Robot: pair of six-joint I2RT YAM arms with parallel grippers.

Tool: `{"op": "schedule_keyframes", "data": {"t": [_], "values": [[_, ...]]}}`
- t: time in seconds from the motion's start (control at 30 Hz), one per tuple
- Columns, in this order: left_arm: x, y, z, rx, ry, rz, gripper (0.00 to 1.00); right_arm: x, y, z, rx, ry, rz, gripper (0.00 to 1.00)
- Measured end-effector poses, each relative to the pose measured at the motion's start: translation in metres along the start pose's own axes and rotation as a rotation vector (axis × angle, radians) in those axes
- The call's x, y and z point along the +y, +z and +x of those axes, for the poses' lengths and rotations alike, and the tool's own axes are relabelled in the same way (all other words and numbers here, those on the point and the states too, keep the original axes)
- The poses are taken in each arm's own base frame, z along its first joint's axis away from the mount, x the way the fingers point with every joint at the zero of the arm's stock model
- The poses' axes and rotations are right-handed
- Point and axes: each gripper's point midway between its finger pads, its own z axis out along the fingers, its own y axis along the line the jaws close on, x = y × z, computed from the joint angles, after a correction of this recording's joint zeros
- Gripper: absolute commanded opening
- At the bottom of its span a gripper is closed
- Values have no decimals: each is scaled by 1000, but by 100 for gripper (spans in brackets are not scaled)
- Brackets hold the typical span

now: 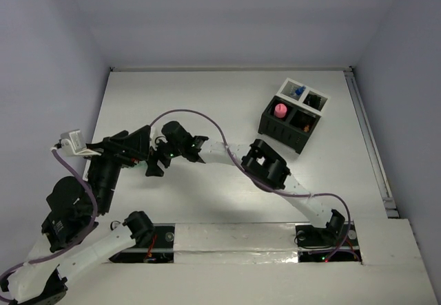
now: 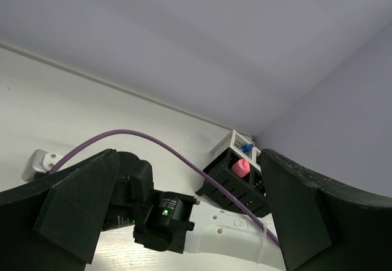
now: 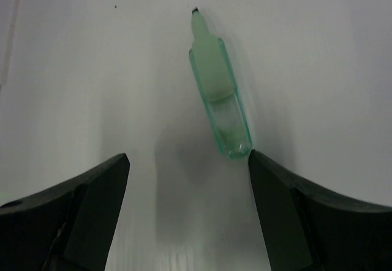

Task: Sort the stationery into containers
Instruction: Pick up the pen from the center of the board.

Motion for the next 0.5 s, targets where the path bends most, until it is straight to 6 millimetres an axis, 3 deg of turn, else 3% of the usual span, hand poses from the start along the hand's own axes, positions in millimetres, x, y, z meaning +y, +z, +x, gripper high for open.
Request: {"op": "schedule_keyframes", "data": {"t": [0.5], "values": [[0,7,14,18,55,4,99,-31,16,-3,22,-184,125,67]]}}
